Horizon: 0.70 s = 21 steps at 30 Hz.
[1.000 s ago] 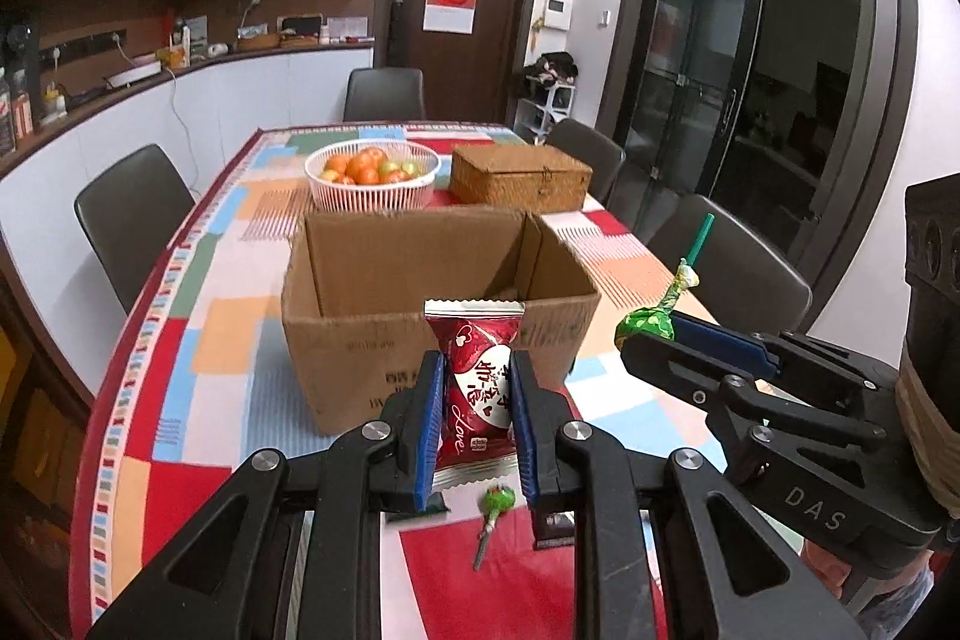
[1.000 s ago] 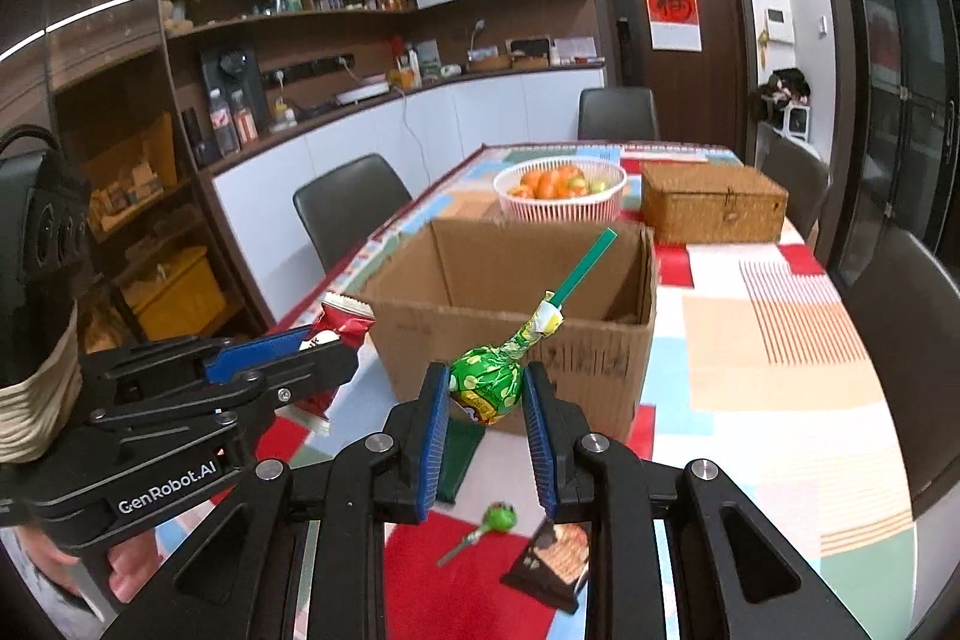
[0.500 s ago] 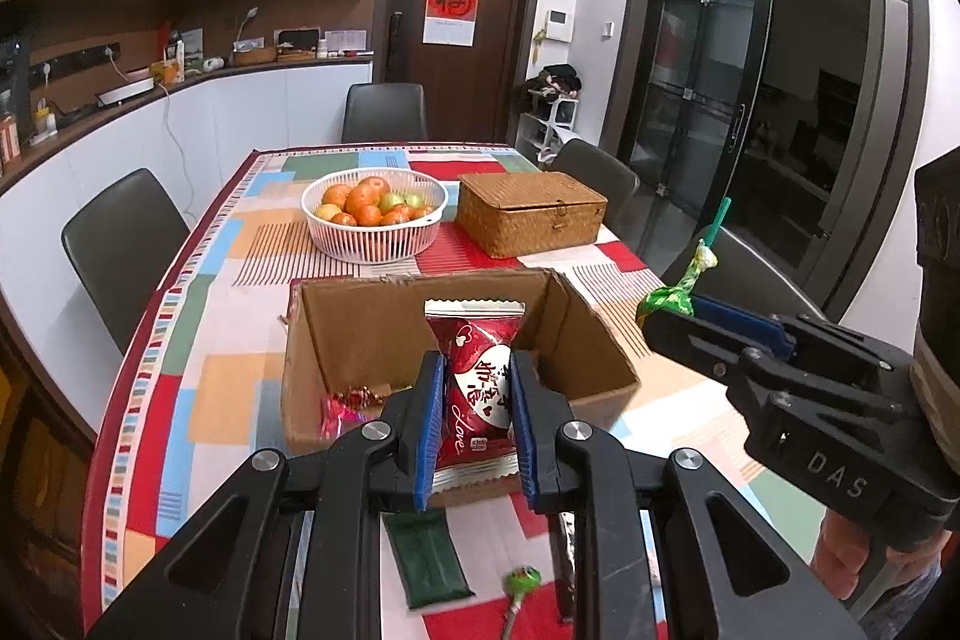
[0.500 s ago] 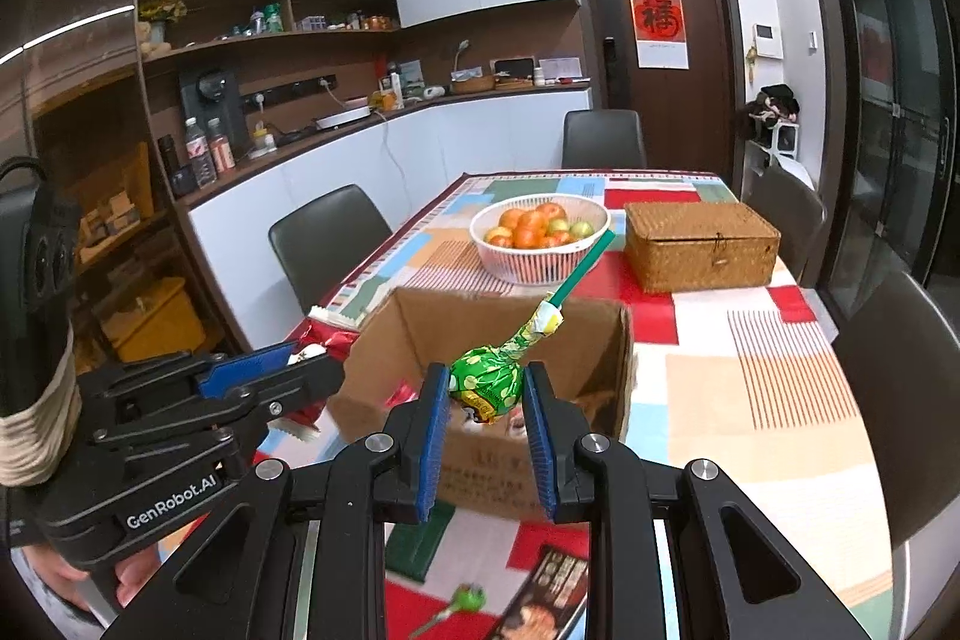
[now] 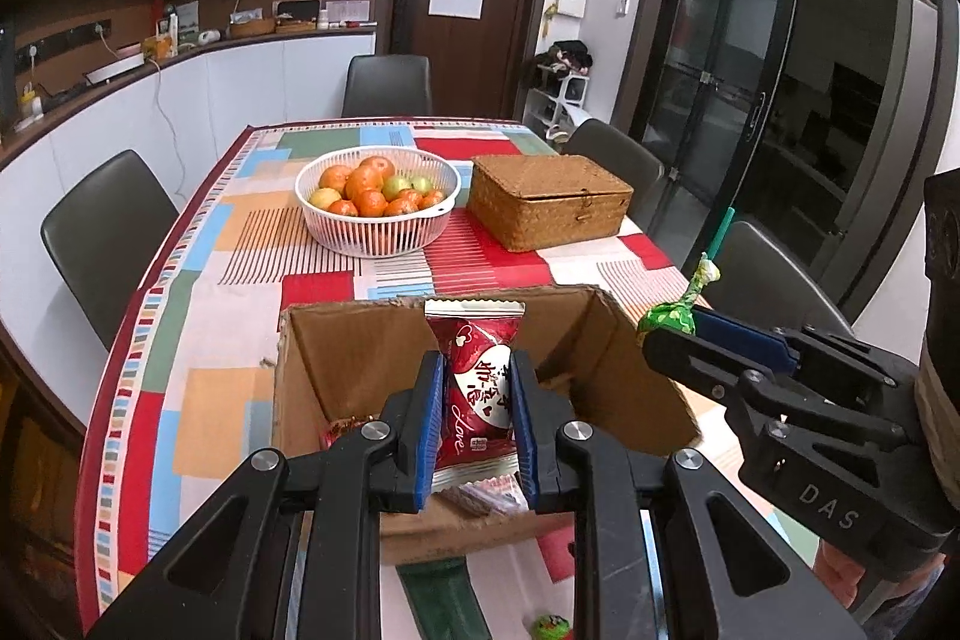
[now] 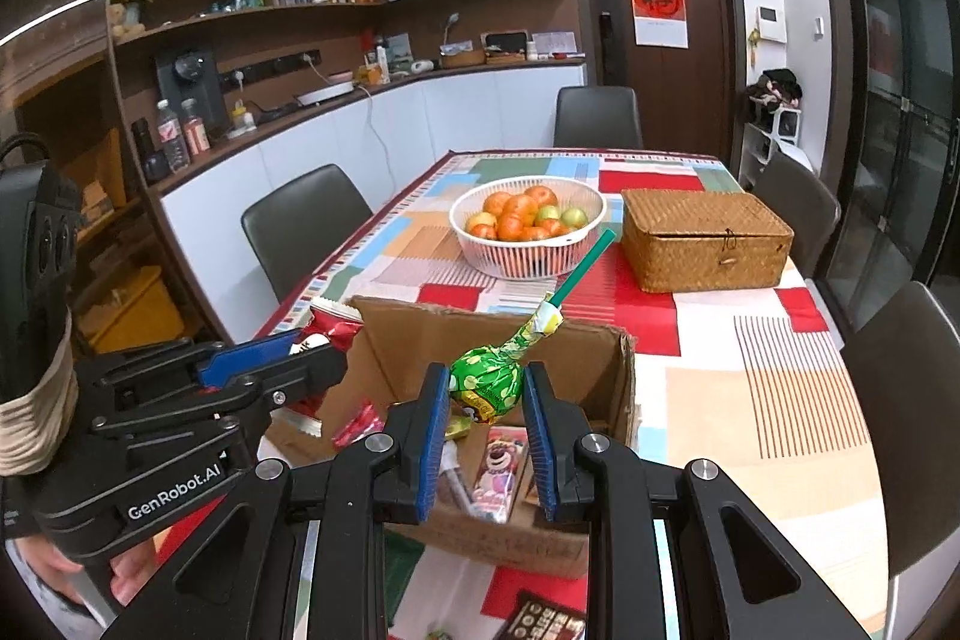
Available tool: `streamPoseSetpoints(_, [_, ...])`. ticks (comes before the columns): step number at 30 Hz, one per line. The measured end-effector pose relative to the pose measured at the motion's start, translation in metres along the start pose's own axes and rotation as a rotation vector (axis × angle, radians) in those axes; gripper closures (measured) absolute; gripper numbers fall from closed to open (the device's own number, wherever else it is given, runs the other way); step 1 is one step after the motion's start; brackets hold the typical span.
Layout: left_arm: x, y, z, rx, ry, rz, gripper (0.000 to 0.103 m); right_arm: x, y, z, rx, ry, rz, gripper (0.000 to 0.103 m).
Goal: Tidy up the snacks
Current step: 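Carry both snacks over the box and open both grippers to drop them, then grasp the second green lollipop with left gripper while right grasps white pastry bag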
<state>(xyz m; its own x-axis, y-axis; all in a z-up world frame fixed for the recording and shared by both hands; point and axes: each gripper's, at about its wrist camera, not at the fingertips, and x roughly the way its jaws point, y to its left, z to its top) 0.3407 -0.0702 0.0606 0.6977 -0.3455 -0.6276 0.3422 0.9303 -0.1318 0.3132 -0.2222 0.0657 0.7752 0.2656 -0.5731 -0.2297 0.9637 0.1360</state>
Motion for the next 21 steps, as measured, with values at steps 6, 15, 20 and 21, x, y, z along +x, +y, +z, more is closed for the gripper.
streamPoseSetpoints(6, [-0.005,0.0,-0.003,0.021,-0.036,0.062,0.052,0.017,-0.011,0.0,0.046,0.025,-0.01,0.064])
streamPoseSetpoints(15, [-0.046,-0.026,-0.03,0.089,-0.1,0.063,0.052,-0.018,-0.004,-0.024,0.009,-0.01,-0.048,0.059])
streamPoseSetpoints(20, [-0.063,-0.037,-0.049,0.094,-0.099,0.04,0.052,-0.045,-0.002,-0.036,0.0,-0.034,-0.057,0.052])
streamPoseSetpoints(21, [-0.066,-0.039,-0.054,0.094,-0.097,0.036,0.052,-0.049,-0.002,-0.039,-0.002,-0.036,-0.064,0.05])
